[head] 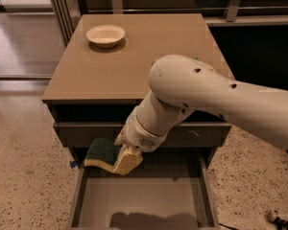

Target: Place sponge into middle drawer

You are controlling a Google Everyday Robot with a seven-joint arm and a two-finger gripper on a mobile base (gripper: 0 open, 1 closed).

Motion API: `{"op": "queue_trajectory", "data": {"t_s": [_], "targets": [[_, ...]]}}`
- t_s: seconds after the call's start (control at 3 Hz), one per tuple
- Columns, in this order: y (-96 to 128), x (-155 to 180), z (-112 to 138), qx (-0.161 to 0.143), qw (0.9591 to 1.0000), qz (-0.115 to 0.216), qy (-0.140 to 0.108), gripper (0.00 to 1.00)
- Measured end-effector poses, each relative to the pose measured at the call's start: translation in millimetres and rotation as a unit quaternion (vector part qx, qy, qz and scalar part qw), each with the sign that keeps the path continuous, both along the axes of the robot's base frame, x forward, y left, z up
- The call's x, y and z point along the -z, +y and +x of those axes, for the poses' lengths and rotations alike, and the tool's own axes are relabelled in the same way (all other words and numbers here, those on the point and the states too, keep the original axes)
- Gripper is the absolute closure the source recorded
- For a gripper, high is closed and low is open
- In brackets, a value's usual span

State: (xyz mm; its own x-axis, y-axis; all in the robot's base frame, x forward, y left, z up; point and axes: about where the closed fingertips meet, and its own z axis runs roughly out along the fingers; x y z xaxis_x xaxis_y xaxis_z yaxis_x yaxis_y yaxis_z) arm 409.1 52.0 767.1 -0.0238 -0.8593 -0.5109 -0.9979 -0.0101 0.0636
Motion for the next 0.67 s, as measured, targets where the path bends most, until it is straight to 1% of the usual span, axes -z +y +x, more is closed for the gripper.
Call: {"op": "queue_trajectory", "data": {"t_s": [0.33, 0.67], "targets": [[0.0, 1.3, -0.6, 0.000, 1.0000, -0.001, 0.001, 1.00], [-10.2, 18.3, 0.8, 0.016, 0.9998, -0.008, 0.004, 1.00]]}}
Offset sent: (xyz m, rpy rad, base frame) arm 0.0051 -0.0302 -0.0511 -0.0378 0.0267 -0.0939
